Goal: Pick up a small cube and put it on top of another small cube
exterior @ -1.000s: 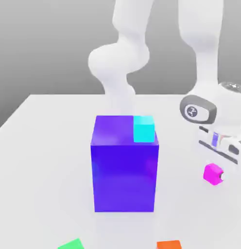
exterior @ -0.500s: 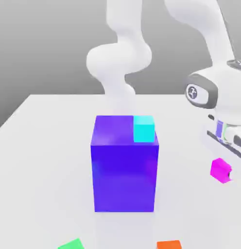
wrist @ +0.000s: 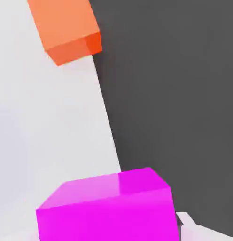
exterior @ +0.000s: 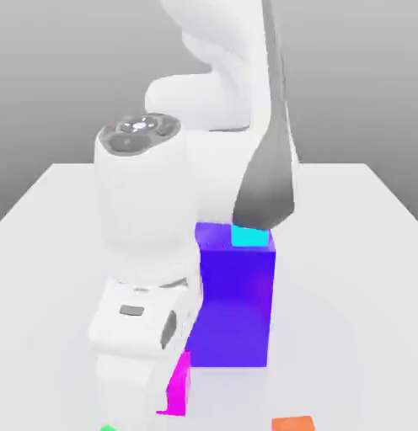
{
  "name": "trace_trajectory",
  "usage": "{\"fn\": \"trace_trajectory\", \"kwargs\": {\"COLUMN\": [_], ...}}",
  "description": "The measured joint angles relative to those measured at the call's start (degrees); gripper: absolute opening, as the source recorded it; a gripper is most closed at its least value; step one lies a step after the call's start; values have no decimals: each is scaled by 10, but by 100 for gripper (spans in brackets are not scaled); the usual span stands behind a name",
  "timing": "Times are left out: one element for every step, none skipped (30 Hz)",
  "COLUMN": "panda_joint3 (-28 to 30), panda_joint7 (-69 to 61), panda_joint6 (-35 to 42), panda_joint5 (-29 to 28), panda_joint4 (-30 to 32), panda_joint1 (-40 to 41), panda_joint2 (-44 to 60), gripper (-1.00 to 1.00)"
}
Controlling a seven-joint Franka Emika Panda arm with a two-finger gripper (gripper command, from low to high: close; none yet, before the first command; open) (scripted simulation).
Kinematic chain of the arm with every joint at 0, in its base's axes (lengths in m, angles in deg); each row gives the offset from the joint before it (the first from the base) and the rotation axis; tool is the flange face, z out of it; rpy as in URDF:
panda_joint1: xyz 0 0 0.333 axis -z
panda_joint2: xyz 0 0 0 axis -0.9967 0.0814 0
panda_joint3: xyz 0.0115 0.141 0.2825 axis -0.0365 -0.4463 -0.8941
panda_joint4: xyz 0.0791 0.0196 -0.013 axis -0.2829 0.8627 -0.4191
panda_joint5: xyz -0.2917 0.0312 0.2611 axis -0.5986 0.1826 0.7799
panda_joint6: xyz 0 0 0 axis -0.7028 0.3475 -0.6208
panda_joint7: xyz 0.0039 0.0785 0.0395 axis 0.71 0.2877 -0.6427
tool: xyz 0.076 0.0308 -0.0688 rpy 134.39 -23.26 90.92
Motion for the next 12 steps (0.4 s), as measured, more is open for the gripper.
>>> {"fn": "trace_trajectory", "kwargs": {"panda_joint3": [-7,-14,-14,-14,-14,-14,-14,-17,-14,-8,-1,6], "panda_joint7": [-9,-17,-17,-17,-17,-17,-17,-21,-18,-12,-5,4], "panda_joint6": [-16,-31,-31,-31,-31,-31,-31,-39,-34,-22,-6,10], "panda_joint5": [10,20,20,20,20,20,20,25,21,12,1,-11], "panda_joint4": [-2,-4,-4,-4,-4,-4,-4,-5,-5,-4,-2,-1], "panda_joint1": [8,16,16,16,16,16,16,19,17,12,8,3], "panda_joint2": [21,39,39,39,39,39,39,48,42,28,10,-9], "gripper": [-100,100,100,100,100,100,100,100,100,100,100,100]}}
